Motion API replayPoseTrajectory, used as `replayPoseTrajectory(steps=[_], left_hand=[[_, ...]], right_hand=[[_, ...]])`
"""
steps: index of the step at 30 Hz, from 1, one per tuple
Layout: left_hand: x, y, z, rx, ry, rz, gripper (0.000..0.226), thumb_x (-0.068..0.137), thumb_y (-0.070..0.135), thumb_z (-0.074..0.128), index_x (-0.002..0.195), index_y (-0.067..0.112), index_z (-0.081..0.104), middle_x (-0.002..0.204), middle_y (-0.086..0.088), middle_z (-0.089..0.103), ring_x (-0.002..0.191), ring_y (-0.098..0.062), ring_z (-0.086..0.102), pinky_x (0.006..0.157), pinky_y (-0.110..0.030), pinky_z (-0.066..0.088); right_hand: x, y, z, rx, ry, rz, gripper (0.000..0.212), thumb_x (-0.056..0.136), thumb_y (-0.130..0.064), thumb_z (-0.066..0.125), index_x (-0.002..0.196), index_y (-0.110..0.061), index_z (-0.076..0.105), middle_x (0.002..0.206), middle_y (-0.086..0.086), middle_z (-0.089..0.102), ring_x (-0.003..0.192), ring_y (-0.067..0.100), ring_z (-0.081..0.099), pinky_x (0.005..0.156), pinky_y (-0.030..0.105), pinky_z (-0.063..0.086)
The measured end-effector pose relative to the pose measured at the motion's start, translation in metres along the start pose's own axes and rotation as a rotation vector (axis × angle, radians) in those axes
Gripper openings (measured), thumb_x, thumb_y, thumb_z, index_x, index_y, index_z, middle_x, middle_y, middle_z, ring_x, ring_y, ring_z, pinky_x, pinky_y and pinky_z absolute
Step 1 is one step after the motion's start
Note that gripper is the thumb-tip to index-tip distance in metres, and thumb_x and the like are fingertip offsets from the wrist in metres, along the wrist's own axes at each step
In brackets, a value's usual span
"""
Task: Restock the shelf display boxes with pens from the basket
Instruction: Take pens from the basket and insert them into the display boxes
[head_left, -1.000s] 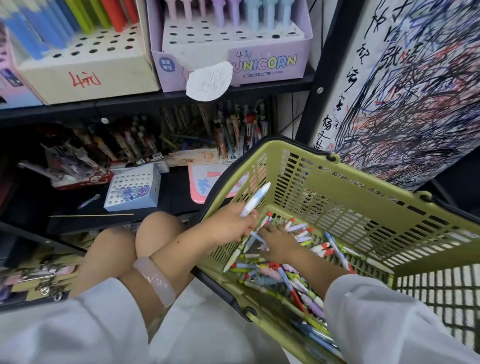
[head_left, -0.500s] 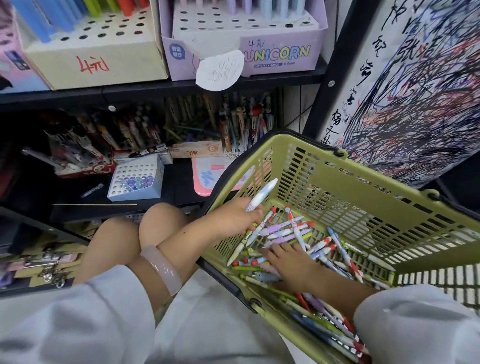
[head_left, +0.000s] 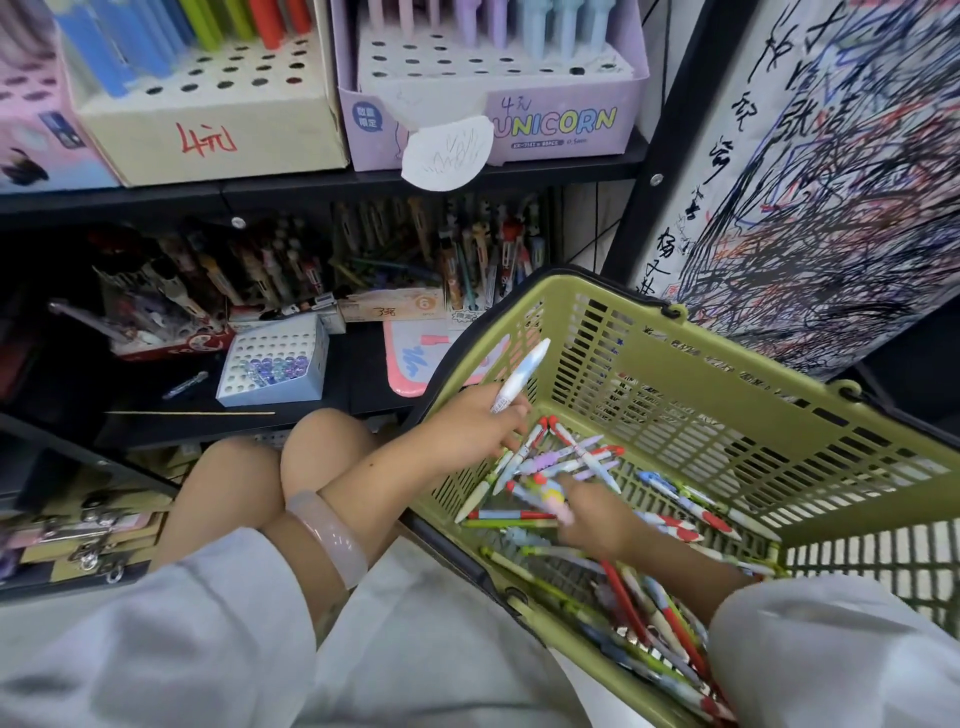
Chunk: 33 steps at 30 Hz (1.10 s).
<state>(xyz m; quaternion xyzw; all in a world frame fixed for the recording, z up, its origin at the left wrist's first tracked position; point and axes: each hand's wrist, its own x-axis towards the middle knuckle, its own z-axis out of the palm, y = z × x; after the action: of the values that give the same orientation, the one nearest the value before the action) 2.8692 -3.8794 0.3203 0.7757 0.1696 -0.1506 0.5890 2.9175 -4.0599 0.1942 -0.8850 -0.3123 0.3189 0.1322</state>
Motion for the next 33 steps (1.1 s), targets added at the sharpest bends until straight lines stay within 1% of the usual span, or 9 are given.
replayPoseTrajectory(steps=[2, 6, 10, 13, 17, 19, 22, 26, 33], left_hand=[[-0.002, 0.001, 0.0, -0.044, 0.034, 0.022, 0.019, 0.099, 0.017, 0.041, 0.106, 0.01, 0.056, 0.088, 0.001, 0.058, 0.078, -0.01, 0.056, 0.071, -0.021, 0.047], [-0.004, 0.004, 0.002, -0.101, 0.06, 0.05, 0.014, 0.099, 0.024, 0.04, 0.104, 0.022, 0.053, 0.1, -0.005, 0.054, 0.09, -0.017, 0.052, 0.091, -0.039, 0.046], [-0.009, 0.013, 0.014, -0.244, -0.036, 0.071, 0.03, 0.099, 0.033, 0.04, 0.128, 0.032, 0.048, 0.131, 0.001, 0.051, 0.118, -0.014, 0.049, 0.106, -0.038, 0.037], [-0.015, 0.025, 0.022, -0.345, -0.094, 0.172, 0.023, 0.098, 0.036, 0.039, 0.118, 0.046, 0.046, 0.131, 0.008, 0.054, 0.121, -0.01, 0.051, 0.104, -0.032, 0.04], [-0.018, 0.038, 0.019, -0.237, 0.016, 0.287, 0.04, 0.099, 0.036, 0.037, 0.139, 0.034, 0.031, 0.111, -0.01, 0.061, 0.089, -0.033, 0.056, 0.068, -0.036, 0.05], [-0.02, 0.045, 0.015, -0.247, 0.034, 0.347, 0.042, 0.1, 0.028, 0.038, 0.141, 0.023, 0.028, 0.103, -0.024, 0.059, 0.088, -0.041, 0.053, 0.066, -0.037, 0.049], [-0.025, 0.053, 0.007, -0.352, 0.011, 0.393, 0.025, 0.1, 0.022, 0.039, 0.124, 0.025, 0.045, 0.08, -0.01, 0.065, 0.068, -0.023, 0.061, 0.059, -0.028, 0.052], [-0.032, 0.056, -0.01, -0.391, 0.031, 0.36, 0.014, 0.098, 0.023, 0.044, 0.089, 0.016, 0.051, 0.059, -0.001, 0.049, 0.045, -0.007, 0.045, 0.043, -0.02, 0.039], [-0.05, 0.067, -0.049, -0.467, 0.186, 0.503, 0.012, 0.098, 0.021, 0.042, 0.098, 0.012, 0.051, 0.052, 0.012, 0.052, 0.045, 0.0, 0.047, 0.049, -0.016, 0.038]], right_hand=[[-0.004, 0.003, -0.02, 0.285, 0.053, 0.028, 0.045, 0.085, -0.011, 0.058, 0.127, -0.01, 0.041, 0.085, 0.005, 0.055, 0.072, 0.02, 0.05, 0.055, 0.023, 0.035], [-0.016, -0.015, -0.07, 0.729, 0.315, 0.016, 0.013, 0.086, -0.004, 0.055, 0.084, -0.016, 0.05, 0.071, 0.003, 0.048, 0.061, 0.012, 0.047, 0.054, 0.023, 0.043], [-0.024, -0.058, -0.116, 1.191, 0.395, -0.052, 0.008, 0.089, -0.002, 0.052, 0.083, -0.006, 0.051, 0.061, 0.004, 0.054, 0.052, 0.013, 0.055, 0.047, 0.025, 0.049], [-0.029, -0.089, -0.133, 1.414, 0.429, -0.12, 0.01, 0.09, -0.002, 0.05, 0.085, -0.009, 0.055, 0.06, -0.002, 0.063, 0.056, 0.009, 0.062, 0.052, 0.024, 0.052], [-0.03, -0.12, -0.144, 1.425, 0.552, -0.119, 0.006, 0.092, -0.007, 0.049, 0.09, -0.009, 0.055, 0.069, 0.004, 0.062, 0.062, 0.011, 0.064, 0.056, 0.026, 0.053], [-0.028, -0.133, -0.149, 1.352, 0.622, -0.113, 0.006, 0.092, -0.011, 0.05, 0.096, -0.009, 0.053, 0.082, 0.011, 0.058, 0.076, 0.018, 0.062, 0.072, 0.037, 0.054], [-0.029, -0.149, -0.157, 1.239, 0.663, -0.151, 0.011, 0.094, -0.021, 0.05, 0.102, -0.013, 0.052, 0.094, 0.009, 0.058, 0.086, 0.017, 0.059, 0.08, 0.032, 0.05], [-0.033, -0.155, -0.169, 0.998, 0.627, -0.161, 0.026, 0.095, -0.031, 0.047, 0.112, -0.011, 0.05, 0.113, 0.016, 0.059, 0.09, 0.015, 0.06, 0.079, 0.026, 0.049], [-0.033, -0.182, -0.184, 1.056, 0.469, -0.35, 0.035, 0.099, -0.039, 0.036, 0.113, -0.017, 0.059, 0.116, 0.009, 0.064, 0.104, 0.018, 0.062, 0.094, 0.035, 0.047]])
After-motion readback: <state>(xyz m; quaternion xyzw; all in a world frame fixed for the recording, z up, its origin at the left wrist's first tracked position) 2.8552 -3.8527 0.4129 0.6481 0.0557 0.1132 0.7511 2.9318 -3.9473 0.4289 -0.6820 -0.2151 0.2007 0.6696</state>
